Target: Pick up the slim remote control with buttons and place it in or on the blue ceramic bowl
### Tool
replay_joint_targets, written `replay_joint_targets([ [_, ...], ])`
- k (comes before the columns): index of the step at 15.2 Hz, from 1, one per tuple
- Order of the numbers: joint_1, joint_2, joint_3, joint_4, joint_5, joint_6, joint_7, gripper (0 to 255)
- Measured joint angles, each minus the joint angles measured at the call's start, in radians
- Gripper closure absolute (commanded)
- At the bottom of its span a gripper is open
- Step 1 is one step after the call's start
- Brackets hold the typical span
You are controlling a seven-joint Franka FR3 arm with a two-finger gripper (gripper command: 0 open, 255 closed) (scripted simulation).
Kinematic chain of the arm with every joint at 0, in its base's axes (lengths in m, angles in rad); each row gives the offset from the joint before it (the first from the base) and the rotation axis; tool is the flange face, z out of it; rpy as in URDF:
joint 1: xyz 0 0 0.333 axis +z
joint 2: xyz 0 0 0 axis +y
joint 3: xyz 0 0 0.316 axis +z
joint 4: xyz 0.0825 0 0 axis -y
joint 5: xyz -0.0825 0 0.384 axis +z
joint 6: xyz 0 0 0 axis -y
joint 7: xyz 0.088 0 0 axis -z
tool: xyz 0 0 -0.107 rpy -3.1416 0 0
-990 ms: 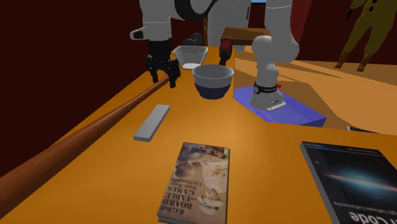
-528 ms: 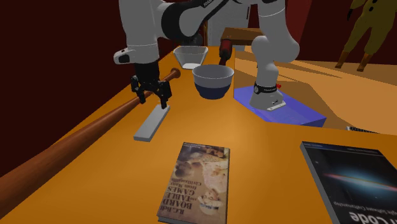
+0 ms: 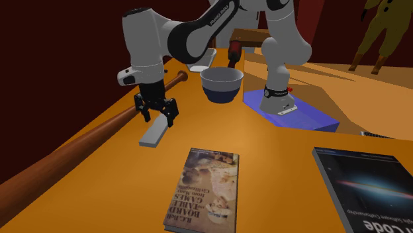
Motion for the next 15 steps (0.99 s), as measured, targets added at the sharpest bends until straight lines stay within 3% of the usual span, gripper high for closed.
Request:
replay_joint_targets([
  [8,0.000,0.014,0.000,-0.016,0.000,0.030,-0.001,0],
  [9,0.000,0.014,0.000,-0.016,0.000,0.030,-0.001,255],
  [15,0.000,0.013,0.000,-0.015,0.000,0.030,-0.001,255],
])
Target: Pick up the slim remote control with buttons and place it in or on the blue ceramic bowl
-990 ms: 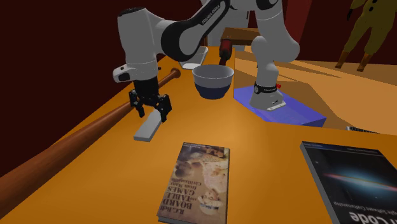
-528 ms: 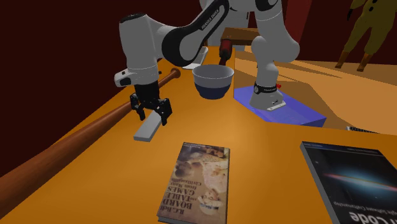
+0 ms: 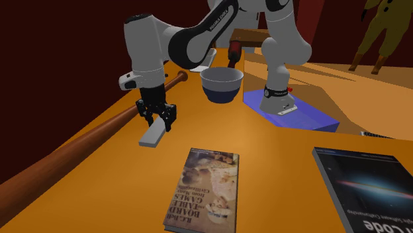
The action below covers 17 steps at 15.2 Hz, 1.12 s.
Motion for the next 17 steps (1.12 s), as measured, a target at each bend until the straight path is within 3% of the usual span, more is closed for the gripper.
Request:
replay_joint_targets([
  [5,-0.001,-0.002,0.000,0.002,0.000,-0.005,-0.001,255],
  [17,-0.001,-0.056,0.001,0.073,0.002,-0.130,0.000,255],
])
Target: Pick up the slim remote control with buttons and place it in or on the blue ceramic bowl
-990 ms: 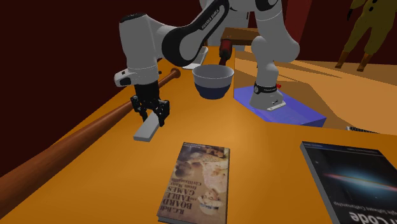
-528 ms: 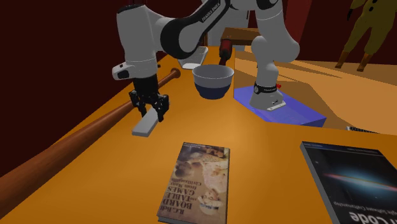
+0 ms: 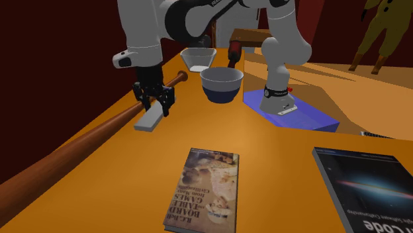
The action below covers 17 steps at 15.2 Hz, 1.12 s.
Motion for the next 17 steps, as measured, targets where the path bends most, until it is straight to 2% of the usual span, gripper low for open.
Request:
replay_joint_targets([
  [17,0.002,-0.030,0.001,0.183,0.001,-0.213,0.003,255],
])
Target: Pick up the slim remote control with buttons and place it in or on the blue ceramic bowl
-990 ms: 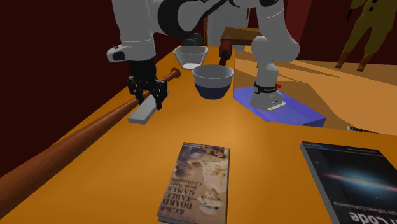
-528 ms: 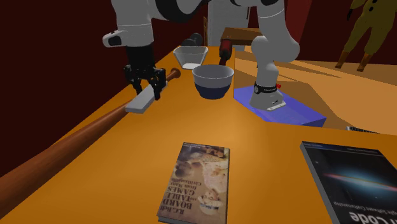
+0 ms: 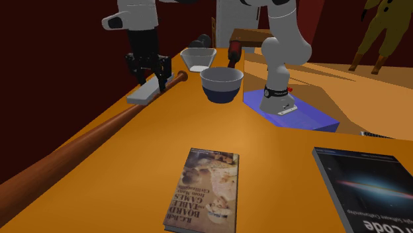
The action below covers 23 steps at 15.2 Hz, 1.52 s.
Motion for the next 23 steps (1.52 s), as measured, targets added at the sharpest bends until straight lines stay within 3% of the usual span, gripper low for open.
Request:
replay_joint_targets([
  [6,0.000,0.008,0.000,0.091,0.000,-0.083,-0.001,255],
  [7,-0.001,-0.016,0.000,0.061,0.001,-0.077,-0.001,255],
  [14,-0.028,-0.330,-0.009,-0.378,0.014,0.048,-0.036,255],
  [23,-0.050,-0.686,-0.033,-0.796,0.019,0.109,-0.083,255],
])
